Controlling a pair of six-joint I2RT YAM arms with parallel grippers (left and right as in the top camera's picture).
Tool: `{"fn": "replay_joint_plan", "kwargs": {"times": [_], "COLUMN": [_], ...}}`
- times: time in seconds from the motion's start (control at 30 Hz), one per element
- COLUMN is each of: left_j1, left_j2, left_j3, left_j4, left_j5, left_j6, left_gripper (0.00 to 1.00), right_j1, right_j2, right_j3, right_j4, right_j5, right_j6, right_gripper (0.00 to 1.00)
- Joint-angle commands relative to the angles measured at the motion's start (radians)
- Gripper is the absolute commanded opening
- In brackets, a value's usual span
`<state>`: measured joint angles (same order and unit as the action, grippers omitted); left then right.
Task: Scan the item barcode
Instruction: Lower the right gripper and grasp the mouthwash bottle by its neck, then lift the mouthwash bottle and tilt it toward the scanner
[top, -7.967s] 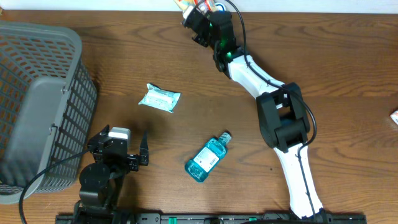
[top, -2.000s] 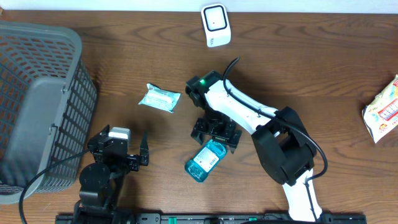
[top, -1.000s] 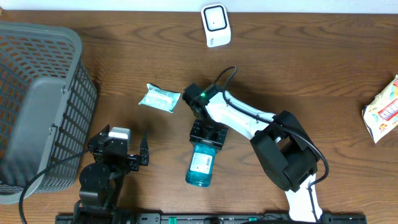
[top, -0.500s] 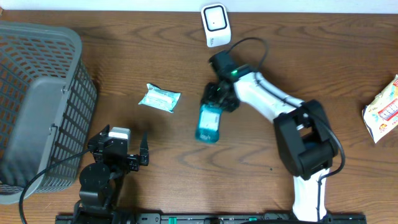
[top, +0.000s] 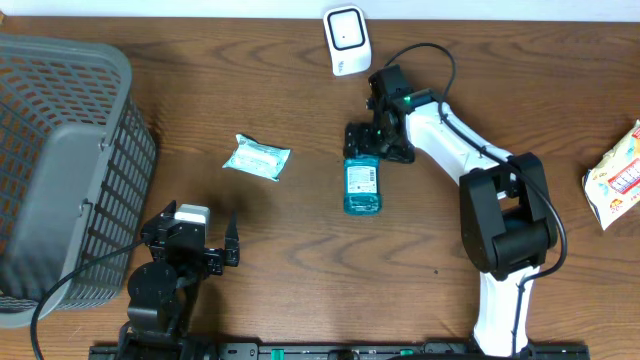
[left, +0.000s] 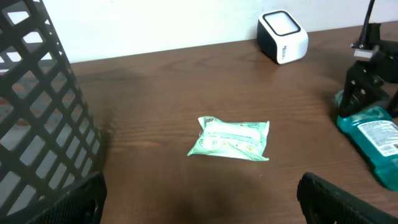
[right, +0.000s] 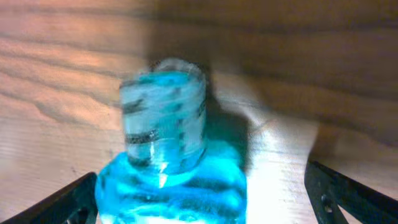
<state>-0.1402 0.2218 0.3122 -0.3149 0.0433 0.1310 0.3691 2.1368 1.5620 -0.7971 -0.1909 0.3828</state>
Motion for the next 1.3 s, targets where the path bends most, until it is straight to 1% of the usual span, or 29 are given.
{"fn": "replay_joint_plan", "kwargs": {"times": [0.0,0.07,0.13,0.23,0.33,0.43,0.63,0.8,0.87,0.97,1.1,1.17,1.23,1.27], "left_j1": [0.000,0.000,0.000,0.000,0.000,0.000,0.000,0.000,0.000,0.000,0.000,0.000,0.000,0.000], "left_j2": [-0.002,-0.002,-0.002,-0.002,-0.002,-0.002,-0.002,-0.002,-0.002,-0.002,-0.002,-0.002,-0.002,-0.002], "left_j3": [-0.001,-0.001,-0.001,-0.001,-0.001,-0.001,-0.001,-0.001,-0.001,-0.001,-0.001,-0.001,-0.001,-0.001], "left_j4": [0.002,0.002,0.002,0.002,0.002,0.002,0.002,0.002,0.002,0.002,0.002,0.002,0.002,0.002], "left_j5": [0.002,0.002,0.002,0.002,0.002,0.002,0.002,0.002,0.002,0.002,0.002,0.002,0.002,0.002], "left_j6": [-0.001,-0.001,-0.001,-0.001,-0.001,-0.001,-0.001,-0.001,-0.001,-0.001,-0.001,-0.001,-0.001,-0.001], "left_gripper": [0.98,0.98,0.98,0.98,0.98,0.98,0.98,0.98,0.98,0.98,0.98,0.98,0.98,0.98], "right_j1": [0.023,0.061,0.107,0.192,0.268,0.321,0.322,0.290,0.285,0.284,0.279,0.273,0.266,0.264], "right_j2": [-0.024,-0.042,-0.045,-0.028,-0.004,0.024,0.076,0.127,0.151,0.199,0.270,0.302,0.317,0.317], "right_j3": [0.098,0.131,0.132,0.127,0.126,0.126,0.126,0.127,0.127,0.127,0.127,0.127,0.127,0.127], "right_j4": [-0.047,-0.084,-0.110,-0.162,-0.177,-0.188,-0.190,-0.190,-0.193,-0.221,-0.262,-0.277,-0.285,-0.285], "right_j5": [0.063,0.114,0.221,0.446,0.607,0.747,0.782,0.784,0.782,0.742,0.674,0.626,0.595,0.594], "right_j6": [-0.077,-0.077,-0.072,0.007,0.058,0.149,0.220,0.227,0.226,0.226,0.227,0.227,0.226,0.226], "right_gripper": [0.99,0.99,0.99,0.99,0.99,0.99,0.97,0.92,0.83,0.75,0.54,0.40,0.33,0.32]}}
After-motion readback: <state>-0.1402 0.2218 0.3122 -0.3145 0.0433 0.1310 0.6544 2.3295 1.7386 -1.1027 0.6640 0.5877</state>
